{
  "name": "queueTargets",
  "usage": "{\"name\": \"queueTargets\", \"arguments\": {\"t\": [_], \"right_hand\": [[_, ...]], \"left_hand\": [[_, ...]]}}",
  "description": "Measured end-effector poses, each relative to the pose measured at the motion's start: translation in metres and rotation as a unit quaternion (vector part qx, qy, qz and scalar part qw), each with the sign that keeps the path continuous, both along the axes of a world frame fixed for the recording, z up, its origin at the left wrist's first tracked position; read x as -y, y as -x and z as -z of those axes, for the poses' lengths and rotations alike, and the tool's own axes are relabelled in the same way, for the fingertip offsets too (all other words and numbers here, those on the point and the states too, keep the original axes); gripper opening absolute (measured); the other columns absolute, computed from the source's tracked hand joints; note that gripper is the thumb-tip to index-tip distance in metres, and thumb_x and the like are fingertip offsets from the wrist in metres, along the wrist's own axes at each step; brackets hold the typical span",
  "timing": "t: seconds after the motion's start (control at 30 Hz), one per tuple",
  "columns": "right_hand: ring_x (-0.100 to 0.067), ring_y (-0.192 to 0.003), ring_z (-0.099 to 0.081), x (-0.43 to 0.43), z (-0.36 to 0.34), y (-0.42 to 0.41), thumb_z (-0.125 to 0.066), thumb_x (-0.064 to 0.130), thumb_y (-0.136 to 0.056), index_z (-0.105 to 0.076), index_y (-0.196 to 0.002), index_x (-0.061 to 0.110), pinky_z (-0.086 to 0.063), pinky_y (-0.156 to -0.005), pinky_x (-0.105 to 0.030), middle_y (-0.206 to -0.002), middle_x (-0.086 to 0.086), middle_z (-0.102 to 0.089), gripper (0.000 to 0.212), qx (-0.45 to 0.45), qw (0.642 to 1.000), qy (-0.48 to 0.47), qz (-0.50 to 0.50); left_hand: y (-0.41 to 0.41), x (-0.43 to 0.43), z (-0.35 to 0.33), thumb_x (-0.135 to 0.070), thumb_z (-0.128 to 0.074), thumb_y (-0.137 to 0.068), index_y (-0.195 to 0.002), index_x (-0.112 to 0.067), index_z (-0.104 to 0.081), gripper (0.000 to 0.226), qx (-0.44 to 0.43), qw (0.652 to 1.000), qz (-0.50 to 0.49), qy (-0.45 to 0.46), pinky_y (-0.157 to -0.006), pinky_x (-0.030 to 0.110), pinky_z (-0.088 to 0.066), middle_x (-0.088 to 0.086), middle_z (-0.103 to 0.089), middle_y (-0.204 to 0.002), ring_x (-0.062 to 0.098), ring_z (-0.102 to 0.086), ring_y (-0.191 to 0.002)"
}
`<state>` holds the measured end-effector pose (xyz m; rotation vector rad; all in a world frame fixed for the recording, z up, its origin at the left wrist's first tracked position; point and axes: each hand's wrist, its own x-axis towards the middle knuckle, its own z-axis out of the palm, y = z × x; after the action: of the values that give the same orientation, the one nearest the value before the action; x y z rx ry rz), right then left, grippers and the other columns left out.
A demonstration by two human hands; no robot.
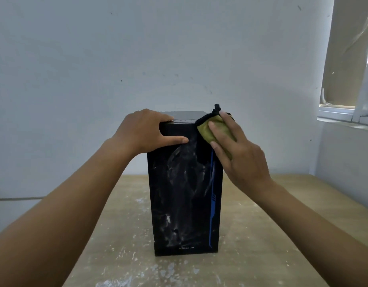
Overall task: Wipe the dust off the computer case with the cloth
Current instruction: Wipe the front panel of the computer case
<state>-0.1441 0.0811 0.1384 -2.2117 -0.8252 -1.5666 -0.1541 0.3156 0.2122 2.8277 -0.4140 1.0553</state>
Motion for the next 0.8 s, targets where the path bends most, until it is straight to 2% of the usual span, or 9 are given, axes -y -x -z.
{"name": "queueTargets", "arguments": {"t": [0.13,0.23,0.33,0.4,0.5,0.57,0.7,0.8], "right_hand": [[-0.016,-0.096,-0.061,0.0,0.019,0.003,-0.056,0.025,-0.096,-0.059,-0.131,0.024,-0.048,-0.063,-0.023,-0.149,0.003,-0.033,0.035,-0.003,1.0,-0.01,-0.028],[-0.014,-0.089,-0.058,0.006,0.039,0.003,-0.057,0.026,-0.095,-0.064,-0.125,0.026,-0.045,-0.062,-0.017,-0.139,0.0,-0.037,0.031,-0.013,0.999,0.035,-0.037],[-0.016,-0.089,-0.059,0.015,0.056,0.002,-0.055,0.026,-0.094,-0.066,-0.12,0.026,-0.054,-0.059,-0.025,-0.136,-0.003,-0.04,0.028,-0.011,0.996,0.079,-0.044],[-0.018,-0.091,-0.059,0.02,0.055,0.001,-0.057,0.024,-0.093,-0.067,-0.119,0.026,-0.055,-0.057,-0.028,-0.138,-0.005,-0.04,0.028,0.001,0.996,0.086,-0.037],[-0.018,-0.088,-0.061,0.022,0.034,0.001,-0.059,0.024,-0.093,-0.063,-0.125,0.026,-0.054,-0.055,-0.028,-0.145,-0.004,-0.038,0.032,0.014,0.998,0.054,-0.027],[-0.018,-0.086,-0.063,0.018,0.015,0.0,-0.055,0.027,-0.096,-0.057,-0.132,0.026,-0.053,-0.053,-0.029,-0.151,0.0,-0.036,0.037,0.027,0.999,0.033,-0.01],[-0.021,-0.076,-0.064,0.005,0.003,-0.003,-0.046,0.029,-0.1,-0.042,-0.144,0.02,-0.048,-0.048,-0.03,-0.156,0.004,-0.029,0.045,0.029,0.999,0.029,0.017],[-0.022,-0.071,-0.063,-0.003,0.018,-0.005,-0.044,0.027,-0.101,-0.043,-0.144,0.016,-0.049,-0.048,-0.031,-0.158,0.001,-0.025,0.044,0.028,0.999,0.018,0.024]], "left_hand": [[-0.003,0.012,0.001,-0.091,-0.048,-0.062,-0.125,-0.03,-0.063,0.089,0.026,0.998,0.006,-0.061,-0.079,0.033,-0.048,-0.006,-0.071,-0.111,0.021,-0.063,-0.101],[-0.003,0.009,0.006,-0.089,-0.043,-0.062,-0.133,-0.031,-0.056,0.093,0.046,0.996,0.008,-0.074,-0.076,0.031,-0.045,-0.008,-0.069,-0.118,0.02,-0.064,-0.105],[-0.003,0.005,0.008,-0.09,-0.037,-0.059,-0.136,-0.032,-0.054,0.098,0.057,0.995,0.015,-0.082,-0.072,0.029,-0.041,-0.009,-0.068,-0.119,0.02,-0.065,-0.104],[-0.004,0.004,0.007,-0.091,-0.038,-0.059,-0.135,-0.033,-0.055,0.097,0.054,0.995,0.016,-0.084,-0.07,0.028,-0.039,-0.009,-0.069,-0.118,0.02,-0.065,-0.101],[-0.007,0.0,0.005,-0.1,-0.036,-0.056,-0.132,-0.039,-0.057,0.1,0.053,0.995,0.012,-0.08,-0.067,0.027,-0.037,-0.01,-0.072,-0.108,0.019,-0.066,-0.093],[-0.009,-0.002,0.006,-0.098,-0.032,-0.055,-0.13,-0.04,-0.058,0.099,0.06,0.996,0.016,-0.069,-0.066,0.026,-0.037,-0.011,-0.073,-0.102,0.019,-0.066,-0.088],[-0.01,-0.003,0.011,-0.097,-0.038,-0.058,-0.126,-0.036,-0.063,0.095,0.082,0.995,0.036,-0.05,-0.064,0.026,-0.038,-0.011,-0.073,-0.106,0.021,-0.068,-0.086],[-0.011,-0.002,0.014,-0.094,-0.035,-0.059,-0.124,-0.035,-0.065,0.092,0.093,0.994,0.036,-0.037,-0.065,0.026,-0.039,-0.009,-0.074,-0.103,0.023,-0.068,-0.085]]}}
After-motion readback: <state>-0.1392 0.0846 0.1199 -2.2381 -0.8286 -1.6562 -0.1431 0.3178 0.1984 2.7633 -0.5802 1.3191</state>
